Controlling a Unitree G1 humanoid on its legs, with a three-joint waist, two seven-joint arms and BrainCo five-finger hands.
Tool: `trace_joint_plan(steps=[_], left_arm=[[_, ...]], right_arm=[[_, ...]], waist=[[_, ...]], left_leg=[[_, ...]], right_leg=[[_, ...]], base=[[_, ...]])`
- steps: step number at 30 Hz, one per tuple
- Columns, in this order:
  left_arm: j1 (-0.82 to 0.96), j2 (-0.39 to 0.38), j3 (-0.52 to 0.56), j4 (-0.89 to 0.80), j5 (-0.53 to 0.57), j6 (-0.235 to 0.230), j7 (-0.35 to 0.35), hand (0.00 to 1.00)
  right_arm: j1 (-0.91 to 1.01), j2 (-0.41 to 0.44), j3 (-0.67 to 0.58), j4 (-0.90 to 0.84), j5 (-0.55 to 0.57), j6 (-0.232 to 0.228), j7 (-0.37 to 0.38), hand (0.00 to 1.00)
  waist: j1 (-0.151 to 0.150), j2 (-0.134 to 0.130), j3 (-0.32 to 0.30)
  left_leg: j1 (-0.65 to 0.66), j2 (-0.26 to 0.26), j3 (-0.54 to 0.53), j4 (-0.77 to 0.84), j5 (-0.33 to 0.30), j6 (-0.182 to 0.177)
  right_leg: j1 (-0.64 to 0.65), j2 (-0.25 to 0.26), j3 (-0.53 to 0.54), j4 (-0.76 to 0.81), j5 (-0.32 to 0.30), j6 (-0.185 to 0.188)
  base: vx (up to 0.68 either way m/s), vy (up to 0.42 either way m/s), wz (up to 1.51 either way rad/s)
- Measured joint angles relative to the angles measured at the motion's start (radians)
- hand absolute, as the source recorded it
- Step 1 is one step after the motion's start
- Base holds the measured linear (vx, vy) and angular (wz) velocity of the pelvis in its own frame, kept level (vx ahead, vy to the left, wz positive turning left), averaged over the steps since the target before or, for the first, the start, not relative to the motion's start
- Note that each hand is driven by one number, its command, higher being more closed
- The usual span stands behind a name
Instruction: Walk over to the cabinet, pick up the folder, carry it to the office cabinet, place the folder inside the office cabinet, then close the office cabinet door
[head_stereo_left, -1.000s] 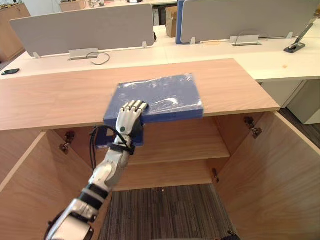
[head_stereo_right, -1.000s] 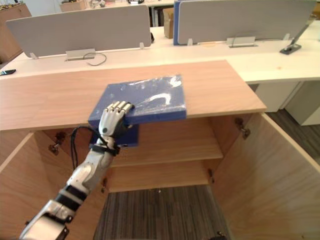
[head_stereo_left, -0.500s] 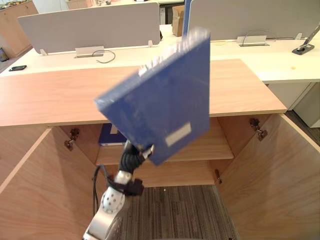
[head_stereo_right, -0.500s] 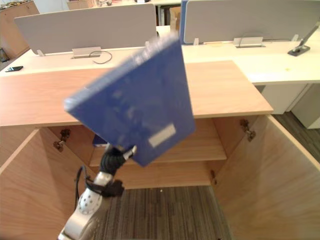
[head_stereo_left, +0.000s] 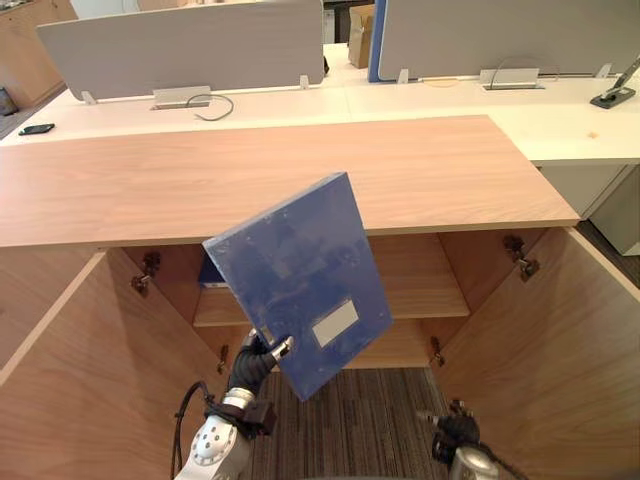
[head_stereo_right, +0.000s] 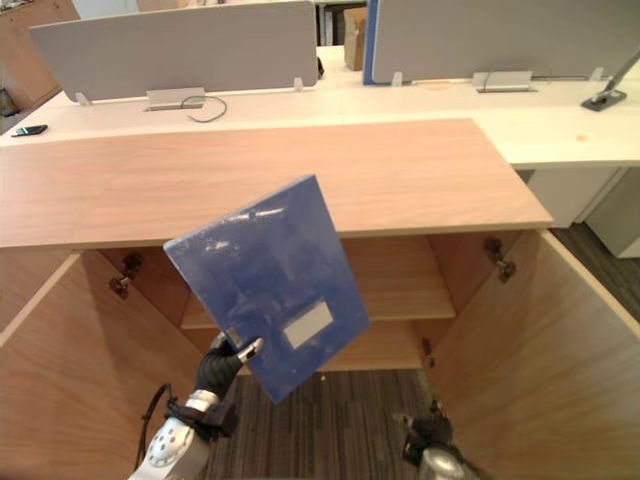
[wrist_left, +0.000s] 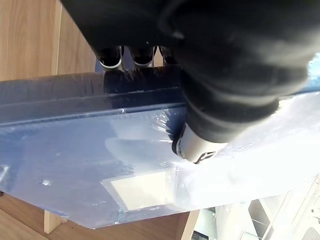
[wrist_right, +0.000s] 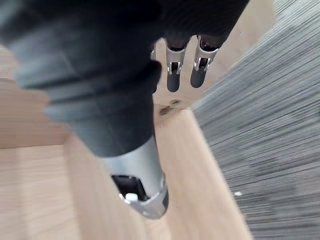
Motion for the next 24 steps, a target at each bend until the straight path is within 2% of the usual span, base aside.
trace_joint_plan(steps=[3,9,11,14,18,24], left_arm=[[0.000,-0.036,0.007,-0.013,0.001,0.000,0.000,1.00],[-0.002,-0.044,0.034,-0.050,0.005,0.001,-0.035,1.00],[-0.005,-0.044,0.064,-0.070,0.007,0.002,-0.058,1.00],[-0.021,-0.041,0.098,-0.097,0.007,0.002,-0.082,1.00],[-0.073,-0.027,0.135,-0.103,0.005,0.002,-0.113,1.00],[-0.138,-0.025,0.145,-0.104,0.032,0.001,-0.169,1.00]], right_arm=[[0.030,0.015,0.004,-0.148,0.017,-0.017,-0.005,0.00],[0.065,0.018,-0.005,-0.461,0.074,-0.042,0.008,0.00],[0.063,0.019,-0.014,-0.584,0.111,-0.089,0.017,0.00],[0.047,0.025,-0.039,-0.657,0.159,-0.123,0.034,0.00],[-0.011,0.016,-0.042,-0.689,0.222,-0.129,0.094,0.00],[-0.165,-0.065,-0.025,-0.712,0.347,-0.134,0.211,0.00]], waist=[[0.000,-0.001,-0.003],[-0.001,-0.008,-0.006],[-0.001,-0.009,-0.006],[0.000,-0.010,-0.006],[0.001,-0.012,-0.005],[0.003,-0.017,-0.001]], left_leg=[[-0.003,0.003,-0.003,0.014,0.000,0.000],[-0.004,0.014,-0.002,0.030,-0.002,-0.004],[-0.004,0.019,-0.001,0.034,-0.003,-0.005],[-0.004,0.025,-0.001,0.036,-0.004,-0.007],[-0.004,0.031,-0.001,0.041,-0.006,-0.010],[-0.004,0.032,-0.001,0.046,-0.008,-0.011]], right_leg=[[0.003,0.001,0.002,0.002,0.001,0.007],[0.004,0.012,0.009,0.007,0.000,0.009],[0.004,0.017,0.014,0.007,0.001,0.010],[0.004,0.023,0.016,0.007,0.001,0.010],[0.006,0.028,0.021,0.007,0.002,0.010],[0.008,0.029,0.023,0.007,0.004,0.012]], base=[[-0.06,-0.009,0.00],[-0.05,-0.010,-0.02],[-0.03,-0.012,-0.04],[0.00,0.000,0.00],[-0.01,-0.002,-0.03],[0.00,0.000,0.00]])
